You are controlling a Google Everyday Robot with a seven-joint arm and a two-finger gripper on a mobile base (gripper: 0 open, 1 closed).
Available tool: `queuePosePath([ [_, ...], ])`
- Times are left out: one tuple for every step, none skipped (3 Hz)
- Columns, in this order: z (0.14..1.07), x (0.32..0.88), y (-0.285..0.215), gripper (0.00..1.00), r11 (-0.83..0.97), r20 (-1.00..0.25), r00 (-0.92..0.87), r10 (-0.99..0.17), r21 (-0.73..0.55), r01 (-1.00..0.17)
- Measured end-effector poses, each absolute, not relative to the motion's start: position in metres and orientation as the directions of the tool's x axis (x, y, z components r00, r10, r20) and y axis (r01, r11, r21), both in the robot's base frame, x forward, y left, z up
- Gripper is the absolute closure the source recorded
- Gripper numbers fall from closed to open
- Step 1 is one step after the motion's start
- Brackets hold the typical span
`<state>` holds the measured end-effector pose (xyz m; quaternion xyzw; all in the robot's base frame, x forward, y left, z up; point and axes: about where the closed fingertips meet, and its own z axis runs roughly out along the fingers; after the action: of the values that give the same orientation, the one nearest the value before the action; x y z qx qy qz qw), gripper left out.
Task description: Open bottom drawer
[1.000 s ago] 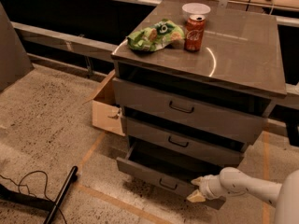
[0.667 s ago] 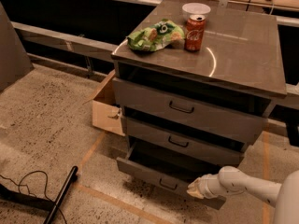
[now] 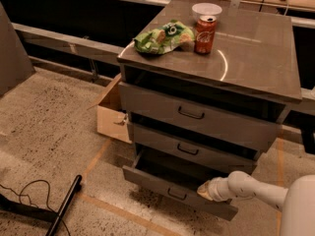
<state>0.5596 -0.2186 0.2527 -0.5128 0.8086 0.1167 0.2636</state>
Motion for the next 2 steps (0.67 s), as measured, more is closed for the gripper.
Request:
queuePosePath([
  [0.244, 0.573, -0.223, 1.0, 0.467, -0.545, -0.334, -0.769, -0.122, -0.876],
  [0.23, 0.583, -0.225, 1.0, 0.48, -0.55, -0.327, -0.768, -0.157, -0.863],
])
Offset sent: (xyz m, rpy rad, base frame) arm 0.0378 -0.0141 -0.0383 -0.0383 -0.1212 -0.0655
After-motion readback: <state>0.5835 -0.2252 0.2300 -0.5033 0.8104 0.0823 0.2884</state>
